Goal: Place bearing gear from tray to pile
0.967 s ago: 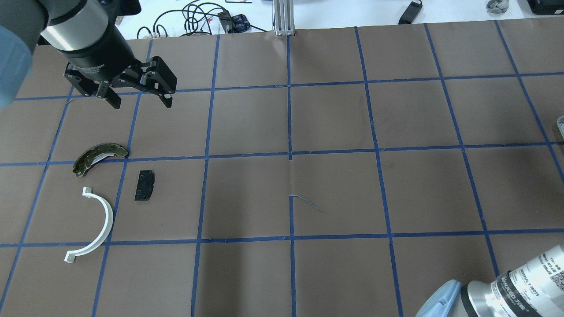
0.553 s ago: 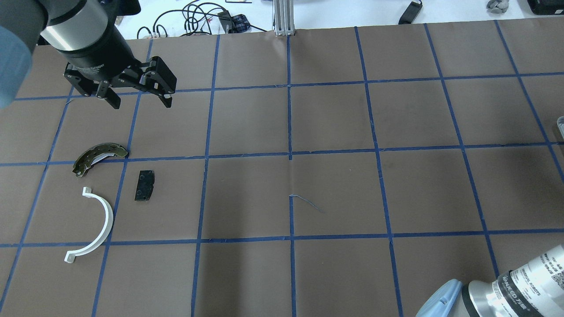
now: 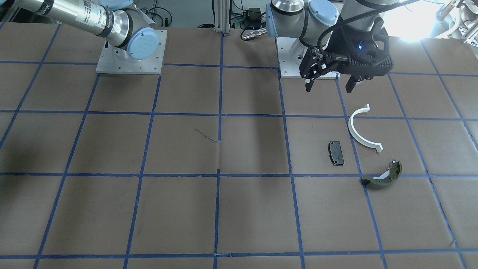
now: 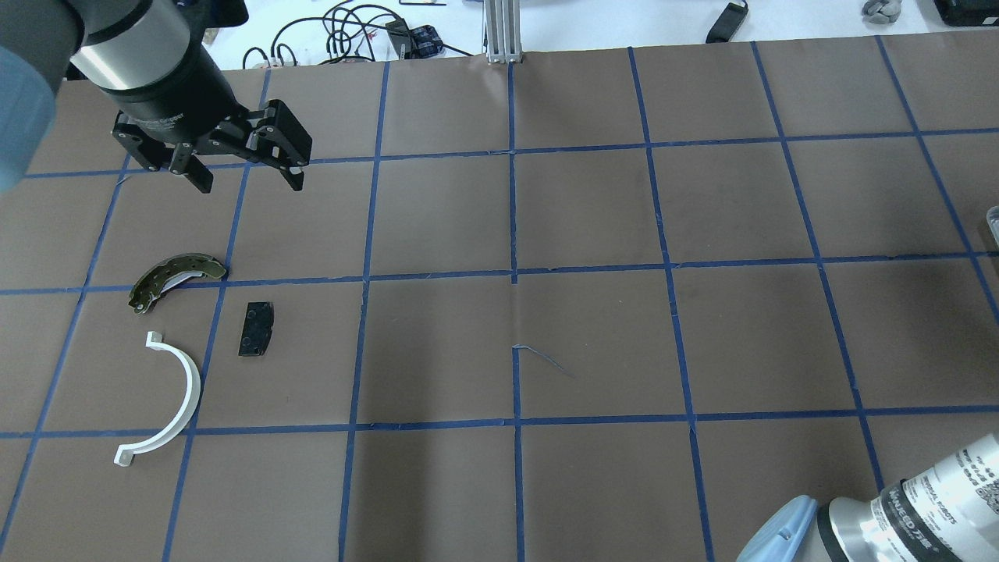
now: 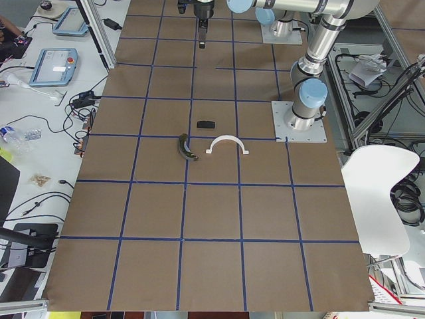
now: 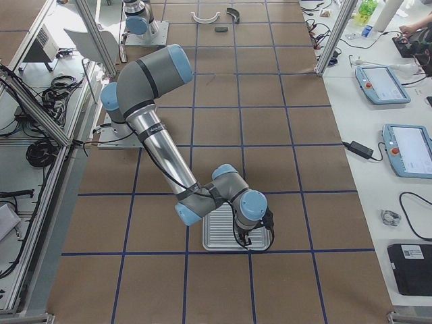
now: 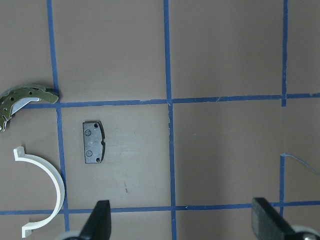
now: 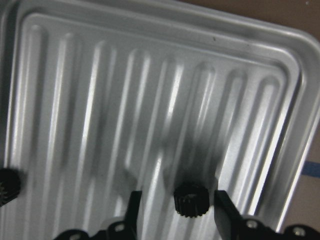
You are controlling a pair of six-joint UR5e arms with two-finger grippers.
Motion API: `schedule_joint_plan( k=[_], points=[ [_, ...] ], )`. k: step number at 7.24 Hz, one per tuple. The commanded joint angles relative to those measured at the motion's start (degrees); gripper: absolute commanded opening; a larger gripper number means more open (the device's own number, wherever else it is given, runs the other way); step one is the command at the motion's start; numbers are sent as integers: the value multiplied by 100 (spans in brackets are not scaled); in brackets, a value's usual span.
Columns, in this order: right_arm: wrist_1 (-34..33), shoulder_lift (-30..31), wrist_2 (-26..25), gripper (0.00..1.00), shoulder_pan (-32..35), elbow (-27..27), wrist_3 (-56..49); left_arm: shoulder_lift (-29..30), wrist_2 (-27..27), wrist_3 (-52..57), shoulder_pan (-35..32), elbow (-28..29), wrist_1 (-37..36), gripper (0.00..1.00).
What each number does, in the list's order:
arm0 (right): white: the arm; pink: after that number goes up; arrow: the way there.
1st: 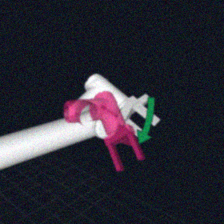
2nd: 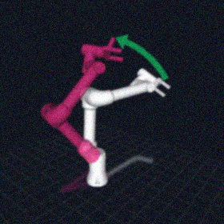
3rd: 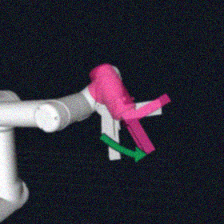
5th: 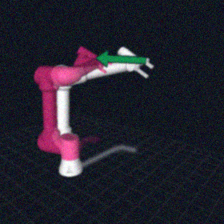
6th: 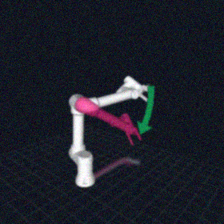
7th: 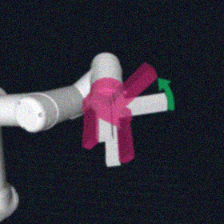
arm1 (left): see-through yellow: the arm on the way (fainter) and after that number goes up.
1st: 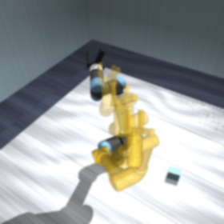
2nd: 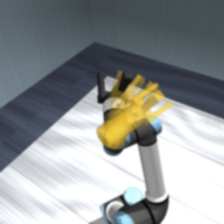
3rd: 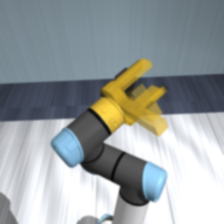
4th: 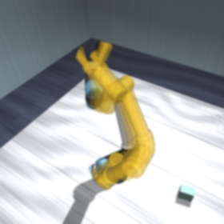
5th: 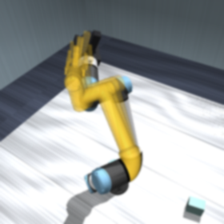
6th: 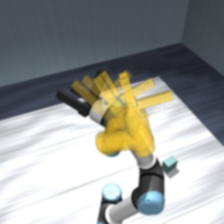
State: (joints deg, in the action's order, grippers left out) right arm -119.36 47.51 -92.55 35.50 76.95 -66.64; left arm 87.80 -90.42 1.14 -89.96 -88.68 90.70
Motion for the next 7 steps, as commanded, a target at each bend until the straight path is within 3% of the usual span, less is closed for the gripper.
schedule_joint_plan(
  k=[1,2,7],
  points=[
    [-9,-5,0,46,1,-14,2,0,7,0,-4,0,0,100],
    [-9,-5,0,35,1,-31,10,0,7,0,-4,0,0,100],
    [26,82,-35,15,79,-31,141,0,7,0,-4,0,0,100]
  ],
)
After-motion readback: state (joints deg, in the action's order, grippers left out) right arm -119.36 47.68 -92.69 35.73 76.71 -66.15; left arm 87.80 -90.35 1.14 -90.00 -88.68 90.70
